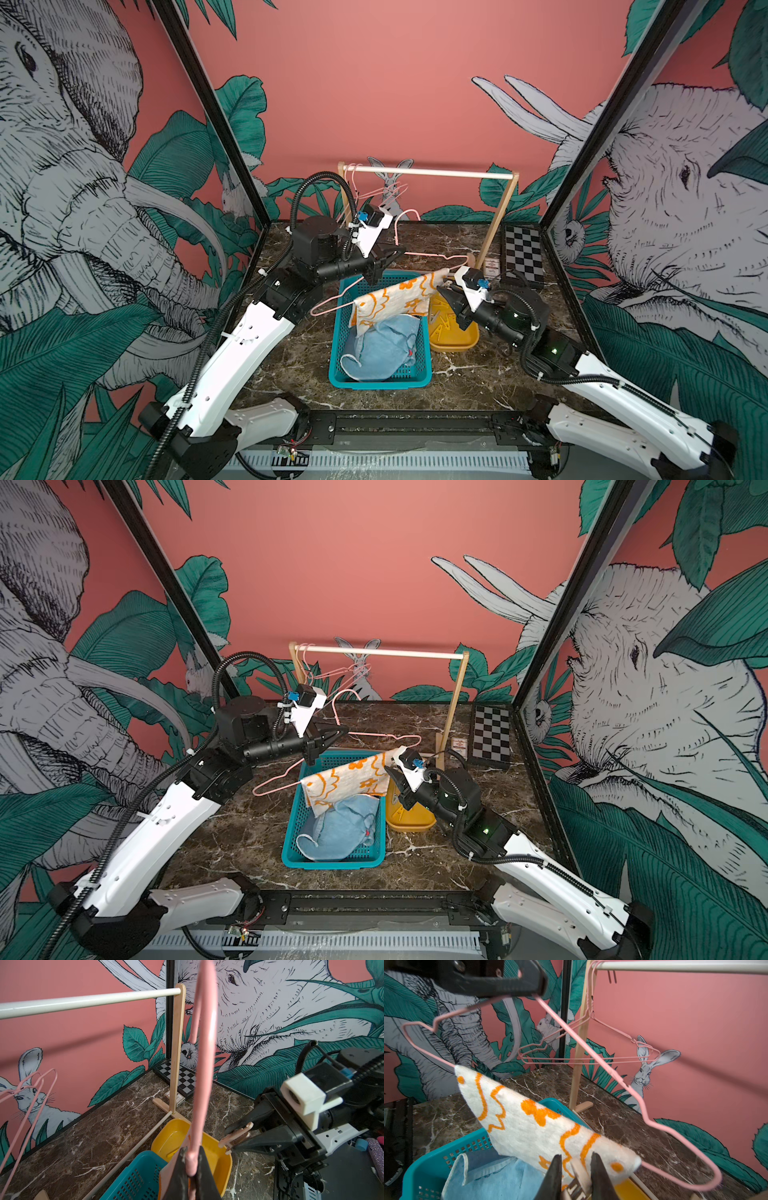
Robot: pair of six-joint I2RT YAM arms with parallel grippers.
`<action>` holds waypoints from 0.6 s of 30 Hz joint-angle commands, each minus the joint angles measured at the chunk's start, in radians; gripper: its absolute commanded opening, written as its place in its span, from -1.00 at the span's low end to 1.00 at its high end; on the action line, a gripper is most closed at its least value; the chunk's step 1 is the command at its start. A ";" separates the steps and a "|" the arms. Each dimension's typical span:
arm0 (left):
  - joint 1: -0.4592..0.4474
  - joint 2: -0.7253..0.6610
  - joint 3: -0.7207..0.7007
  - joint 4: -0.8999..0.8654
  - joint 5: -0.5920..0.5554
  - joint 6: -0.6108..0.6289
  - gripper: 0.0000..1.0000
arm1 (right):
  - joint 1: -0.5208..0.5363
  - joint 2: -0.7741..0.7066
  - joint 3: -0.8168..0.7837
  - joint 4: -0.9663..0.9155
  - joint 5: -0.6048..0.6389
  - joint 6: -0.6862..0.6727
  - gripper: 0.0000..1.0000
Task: Remove the clothespins securing towels to the hanger
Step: Place the clothespin in the storage box.
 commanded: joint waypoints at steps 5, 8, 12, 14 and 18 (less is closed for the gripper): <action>-0.004 -0.036 0.021 -0.002 -0.025 0.004 -1.00 | -0.057 -0.010 -0.098 -0.060 0.107 0.102 -0.75; -0.004 -0.039 0.020 -0.007 -0.033 0.002 -1.00 | -0.093 -0.004 -0.145 -0.043 0.093 0.162 -0.75; -0.004 -0.047 0.019 -0.010 -0.044 0.002 -1.00 | -0.132 0.025 -0.201 -0.007 0.078 0.224 -0.75; -0.004 -0.051 0.016 -0.010 -0.047 0.004 -1.00 | -0.151 0.050 -0.220 0.009 0.076 0.251 -0.76; -0.004 -0.052 0.011 -0.010 -0.051 0.004 -1.00 | -0.186 0.117 -0.244 0.047 0.063 0.294 -0.76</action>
